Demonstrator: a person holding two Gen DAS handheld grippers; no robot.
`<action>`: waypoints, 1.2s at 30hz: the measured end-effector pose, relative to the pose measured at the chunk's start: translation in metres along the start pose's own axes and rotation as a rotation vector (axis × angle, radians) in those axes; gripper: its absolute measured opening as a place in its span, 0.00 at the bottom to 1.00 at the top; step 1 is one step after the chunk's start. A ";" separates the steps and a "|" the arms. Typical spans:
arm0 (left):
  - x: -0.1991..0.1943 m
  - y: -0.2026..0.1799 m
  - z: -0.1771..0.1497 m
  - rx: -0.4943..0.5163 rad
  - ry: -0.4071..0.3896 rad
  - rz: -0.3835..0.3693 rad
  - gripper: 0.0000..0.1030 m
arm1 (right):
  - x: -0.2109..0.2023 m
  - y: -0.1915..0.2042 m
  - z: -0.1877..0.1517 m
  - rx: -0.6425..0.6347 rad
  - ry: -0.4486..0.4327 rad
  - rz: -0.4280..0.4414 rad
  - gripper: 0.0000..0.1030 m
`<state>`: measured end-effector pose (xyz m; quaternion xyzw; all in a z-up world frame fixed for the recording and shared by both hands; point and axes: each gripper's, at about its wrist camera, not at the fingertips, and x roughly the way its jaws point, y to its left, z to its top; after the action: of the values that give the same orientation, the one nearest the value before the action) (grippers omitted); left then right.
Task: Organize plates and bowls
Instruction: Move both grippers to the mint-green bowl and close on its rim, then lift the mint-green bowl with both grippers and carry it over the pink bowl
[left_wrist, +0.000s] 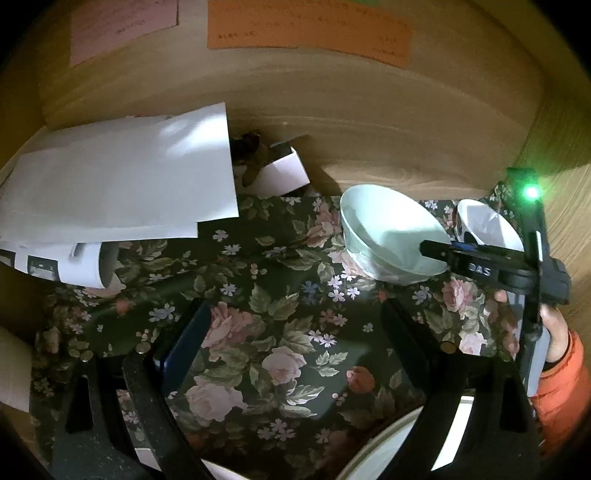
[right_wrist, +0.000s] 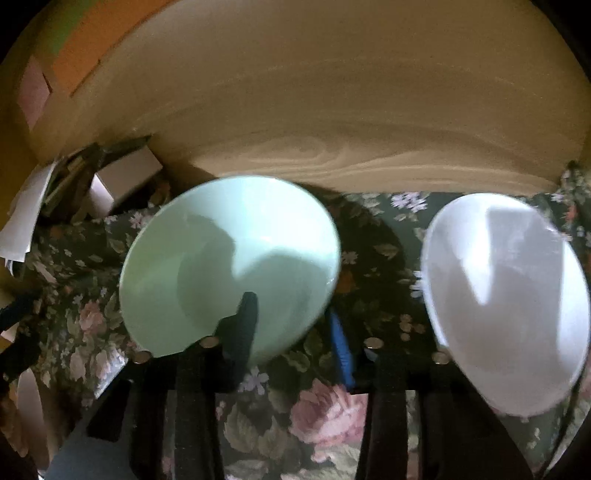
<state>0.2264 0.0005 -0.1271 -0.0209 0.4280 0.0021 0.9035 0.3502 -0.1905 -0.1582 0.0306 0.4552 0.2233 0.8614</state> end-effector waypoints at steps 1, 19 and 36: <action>0.001 -0.001 0.000 0.003 0.003 0.001 0.91 | 0.004 0.000 0.000 -0.005 0.010 -0.002 0.27; 0.041 -0.015 -0.010 0.029 0.194 -0.022 0.71 | -0.022 0.036 -0.052 -0.150 0.104 0.141 0.16; 0.069 -0.030 -0.018 0.061 0.307 -0.046 0.23 | -0.052 0.037 -0.091 -0.127 0.066 0.162 0.22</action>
<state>0.2569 -0.0308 -0.1907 -0.0032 0.5602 -0.0348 0.8276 0.2393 -0.1925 -0.1623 0.0052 0.4643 0.3216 0.8252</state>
